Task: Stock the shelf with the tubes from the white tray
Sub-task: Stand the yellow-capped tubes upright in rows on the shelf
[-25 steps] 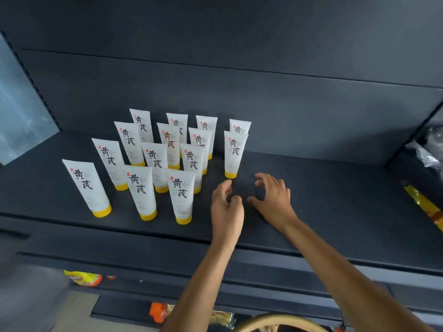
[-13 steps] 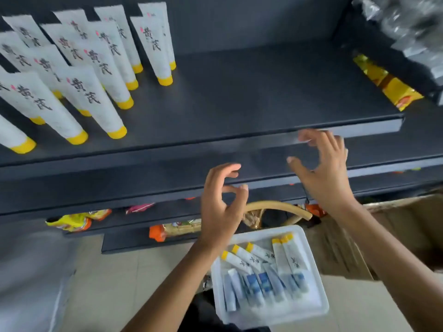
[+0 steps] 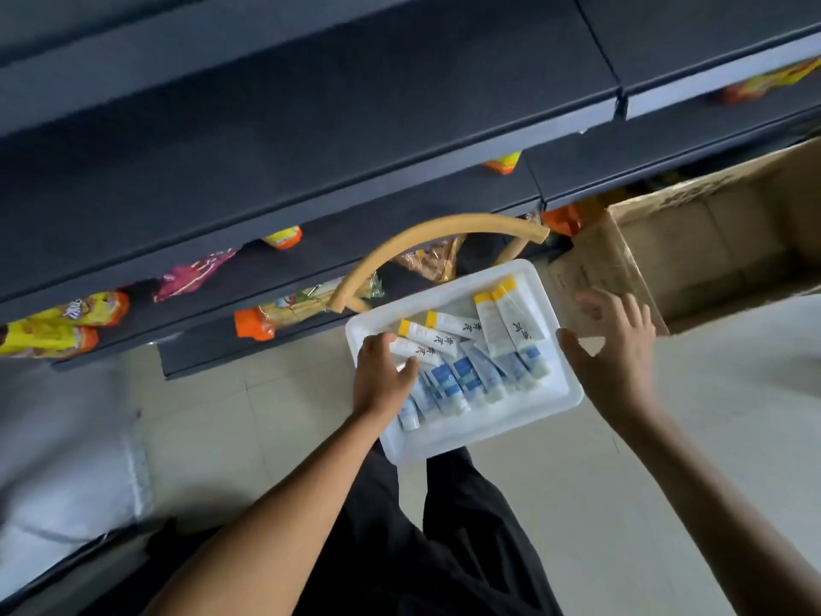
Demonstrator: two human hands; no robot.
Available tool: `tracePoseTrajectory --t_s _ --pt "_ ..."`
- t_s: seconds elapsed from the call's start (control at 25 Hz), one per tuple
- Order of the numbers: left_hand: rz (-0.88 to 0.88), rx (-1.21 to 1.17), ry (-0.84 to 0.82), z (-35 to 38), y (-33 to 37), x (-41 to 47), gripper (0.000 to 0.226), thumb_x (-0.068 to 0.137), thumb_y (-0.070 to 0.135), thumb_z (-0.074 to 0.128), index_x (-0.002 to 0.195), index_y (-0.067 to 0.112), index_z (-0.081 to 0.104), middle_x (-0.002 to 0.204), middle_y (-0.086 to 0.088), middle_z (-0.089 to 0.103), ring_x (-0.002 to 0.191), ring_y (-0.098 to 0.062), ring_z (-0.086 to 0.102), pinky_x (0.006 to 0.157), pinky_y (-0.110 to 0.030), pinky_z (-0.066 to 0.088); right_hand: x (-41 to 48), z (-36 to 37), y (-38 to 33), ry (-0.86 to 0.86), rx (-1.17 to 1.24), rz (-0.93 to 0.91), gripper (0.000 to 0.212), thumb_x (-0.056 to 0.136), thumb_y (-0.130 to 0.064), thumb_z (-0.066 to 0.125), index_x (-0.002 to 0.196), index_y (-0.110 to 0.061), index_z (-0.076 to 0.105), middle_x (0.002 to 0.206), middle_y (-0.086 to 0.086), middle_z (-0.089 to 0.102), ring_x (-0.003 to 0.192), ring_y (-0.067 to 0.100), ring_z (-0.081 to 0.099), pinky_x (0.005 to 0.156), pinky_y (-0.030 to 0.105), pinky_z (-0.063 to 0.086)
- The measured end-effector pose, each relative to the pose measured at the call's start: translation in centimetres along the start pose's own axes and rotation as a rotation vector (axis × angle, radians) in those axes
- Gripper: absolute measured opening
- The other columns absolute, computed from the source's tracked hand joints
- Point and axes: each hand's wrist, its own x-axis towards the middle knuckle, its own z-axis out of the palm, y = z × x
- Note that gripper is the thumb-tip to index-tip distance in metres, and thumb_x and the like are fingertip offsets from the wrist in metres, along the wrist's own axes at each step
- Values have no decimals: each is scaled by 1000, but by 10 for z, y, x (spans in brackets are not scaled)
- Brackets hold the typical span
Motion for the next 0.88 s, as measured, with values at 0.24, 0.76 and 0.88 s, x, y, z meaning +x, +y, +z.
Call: tracePoseTrajectory --t_s 0.24,0.76,0.88 --pt "-51 320 -249 52 -40 56 50 91 23 64 133 3 46 139 -18 46 132 -36 43 98 -47 45 -23 78 53 -163 -30 75 45 80 -12 76 122 -12 60 115 9 59 102 32 54 87 33 35" --pt "169 885 -384 115 -119 143 61 87 23 72 138 6 45 140 -17 50 130 -37 46 103 -45 41 -9 170 126 -281 18 77 51 81 -16 64 130 -5 53 124 19 55 110 36 56 91 48 49" --pt "234 924 -410 111 -118 141 42 90 26 67 126 8 58 132 -17 57 125 -37 48 98 -44 43 8 182 129 -298 -11 109 54 83 -14 63 134 -5 52 130 19 53 116 35 54 90 45 49"
